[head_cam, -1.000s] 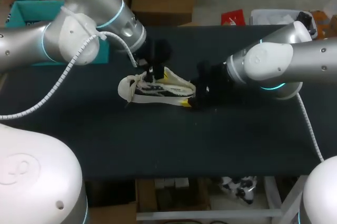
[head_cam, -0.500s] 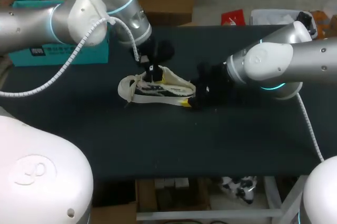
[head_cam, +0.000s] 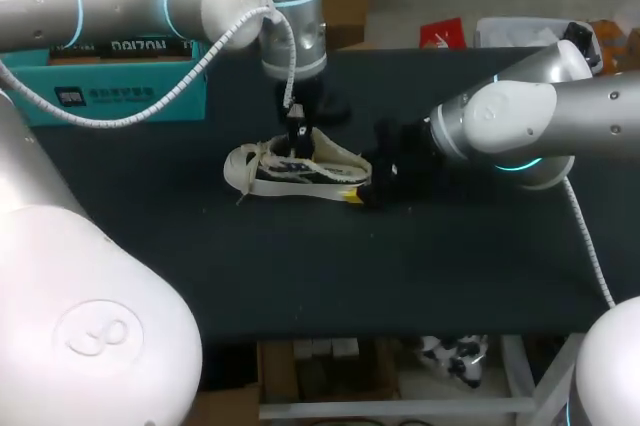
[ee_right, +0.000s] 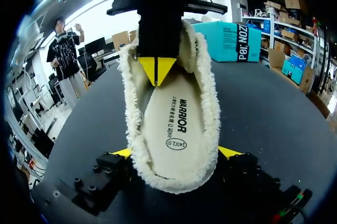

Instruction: Open the shoe tongue, take the insole out of the shoe, put the insole back into the shoe, and pack the shoe into the shoebox

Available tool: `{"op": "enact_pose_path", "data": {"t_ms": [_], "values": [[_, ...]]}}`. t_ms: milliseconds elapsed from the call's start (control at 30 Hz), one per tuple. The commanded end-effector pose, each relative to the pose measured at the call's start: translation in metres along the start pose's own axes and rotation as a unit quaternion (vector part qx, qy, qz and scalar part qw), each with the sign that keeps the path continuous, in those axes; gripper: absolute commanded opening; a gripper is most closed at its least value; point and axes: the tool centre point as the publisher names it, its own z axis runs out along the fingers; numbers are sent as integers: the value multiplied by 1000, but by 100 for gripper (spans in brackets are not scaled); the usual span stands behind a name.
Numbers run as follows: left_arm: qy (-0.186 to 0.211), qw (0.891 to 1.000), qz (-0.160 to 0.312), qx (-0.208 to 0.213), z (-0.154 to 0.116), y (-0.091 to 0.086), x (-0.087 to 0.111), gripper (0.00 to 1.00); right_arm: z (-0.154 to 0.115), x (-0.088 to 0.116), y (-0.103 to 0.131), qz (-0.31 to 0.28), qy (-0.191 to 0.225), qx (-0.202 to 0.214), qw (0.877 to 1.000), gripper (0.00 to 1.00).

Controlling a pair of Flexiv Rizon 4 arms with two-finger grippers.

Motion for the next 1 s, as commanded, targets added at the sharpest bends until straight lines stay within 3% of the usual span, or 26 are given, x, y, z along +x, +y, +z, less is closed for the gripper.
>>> {"op": "enact_pose_path", "data": {"t_ms": [33,567,1000], "values": [[31,999,8,-14,8,0,1,0,4,2,-3,0,2,-1,1000,0],[-15,1000,-1,-25,39,7,23,0,4,2,-3,0,2,-1,1000,0],[-99,994,-44,-24,59,13,22,0,4,2,-3,0,2,-1,1000,0]]}}
